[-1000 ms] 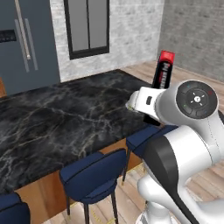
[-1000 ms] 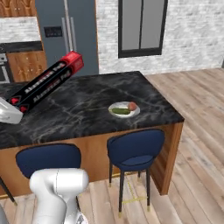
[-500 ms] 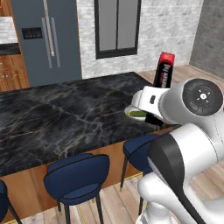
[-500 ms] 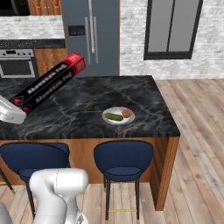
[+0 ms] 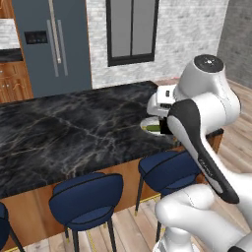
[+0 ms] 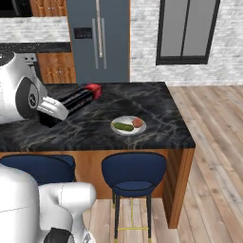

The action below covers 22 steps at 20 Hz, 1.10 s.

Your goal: Retrieve the tupperware and aluminum foil from the cabinet and place them on the dining counter near the plate with cucumber and onion to prepare for storing leftovers.

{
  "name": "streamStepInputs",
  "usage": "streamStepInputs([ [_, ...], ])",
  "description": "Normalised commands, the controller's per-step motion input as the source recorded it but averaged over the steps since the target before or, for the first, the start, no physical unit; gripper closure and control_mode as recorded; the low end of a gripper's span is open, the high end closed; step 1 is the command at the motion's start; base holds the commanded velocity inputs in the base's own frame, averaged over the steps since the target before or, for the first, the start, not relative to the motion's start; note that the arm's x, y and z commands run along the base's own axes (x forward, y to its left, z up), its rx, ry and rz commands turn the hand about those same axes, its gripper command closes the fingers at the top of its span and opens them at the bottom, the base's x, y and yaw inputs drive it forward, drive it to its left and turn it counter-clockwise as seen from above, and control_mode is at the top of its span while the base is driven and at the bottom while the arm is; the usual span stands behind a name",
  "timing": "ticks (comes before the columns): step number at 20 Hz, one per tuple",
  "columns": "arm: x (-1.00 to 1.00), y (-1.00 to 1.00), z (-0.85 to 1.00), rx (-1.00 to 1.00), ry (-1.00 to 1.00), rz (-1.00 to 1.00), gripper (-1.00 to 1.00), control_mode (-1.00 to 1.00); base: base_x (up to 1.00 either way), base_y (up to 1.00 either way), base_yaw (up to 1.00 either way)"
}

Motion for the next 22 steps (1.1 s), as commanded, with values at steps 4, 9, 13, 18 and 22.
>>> streamStepInputs([
  [4, 1.0, 0.0, -0.8, -0.1, 0.36, 0.3, 1.0, -1.0, 0.0, 0.0, 0.0],
  [9, 1.0, 0.12, -0.95, -0.13, 0.17, 0.29, 1.0, -1.0, 0.0, 0.0, 0.0],
  [13, 1.0, 0.11, -0.92, -0.02, 0.04, 0.21, 1.0, -1.0, 0.0, 0.0, 0.0],
  [18, 1.0, 0.0, -0.74, -0.02, 0.07, 0.14, 1.0, -1.0, 0.0, 0.0, 0.0],
  [22, 1.0, 0.0, -0.62, -0.08, 0.05, 0.0, 1.0, -1.0, 0.0, 0.0, 0.0],
])
